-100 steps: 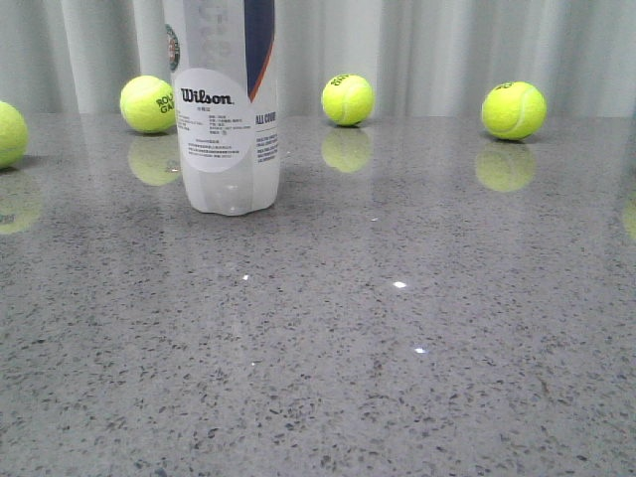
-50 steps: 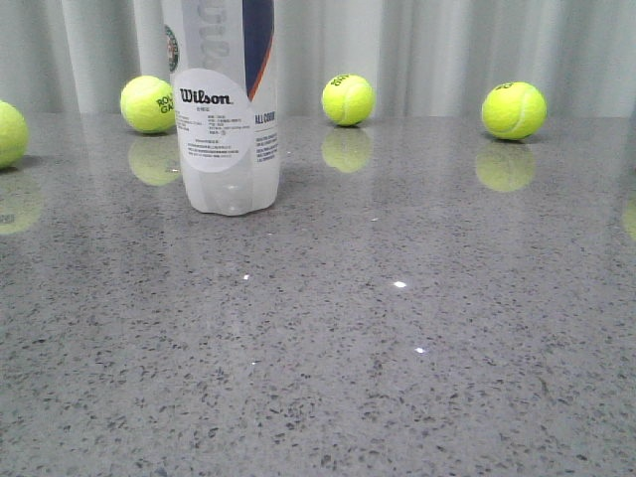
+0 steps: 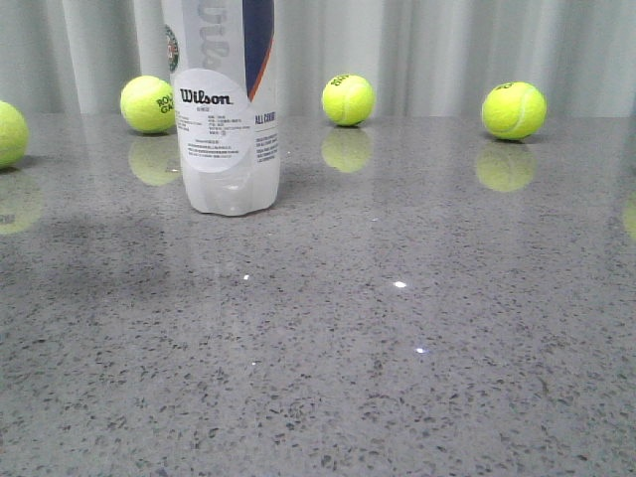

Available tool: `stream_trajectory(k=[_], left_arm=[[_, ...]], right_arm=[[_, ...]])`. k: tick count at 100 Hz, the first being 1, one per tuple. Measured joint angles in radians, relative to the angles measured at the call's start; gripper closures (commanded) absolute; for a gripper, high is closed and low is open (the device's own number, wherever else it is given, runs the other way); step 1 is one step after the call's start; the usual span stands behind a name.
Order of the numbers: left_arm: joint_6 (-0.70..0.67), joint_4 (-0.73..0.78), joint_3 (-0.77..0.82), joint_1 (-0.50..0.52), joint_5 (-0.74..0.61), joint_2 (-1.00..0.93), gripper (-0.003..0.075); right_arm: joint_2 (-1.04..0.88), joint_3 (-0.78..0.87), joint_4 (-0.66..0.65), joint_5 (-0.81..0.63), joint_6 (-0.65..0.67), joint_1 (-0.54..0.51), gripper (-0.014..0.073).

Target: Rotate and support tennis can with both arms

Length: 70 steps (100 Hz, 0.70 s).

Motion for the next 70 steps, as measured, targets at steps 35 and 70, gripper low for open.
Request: stream_trajectory(k=[35,70], left_arm=[[-0.005,0.030,0.269,0.048,-0.060,-0.225,0.0741],[-0.005,0.030,0.508,0.194,-0.228,-0.446,0.0741]], right_arm=[[0.000,0.000,0.000,0.000,0.000,0.000,0.0659],[0.000,0.000,0.000,0.000,0.000,0.000,0.0659]])
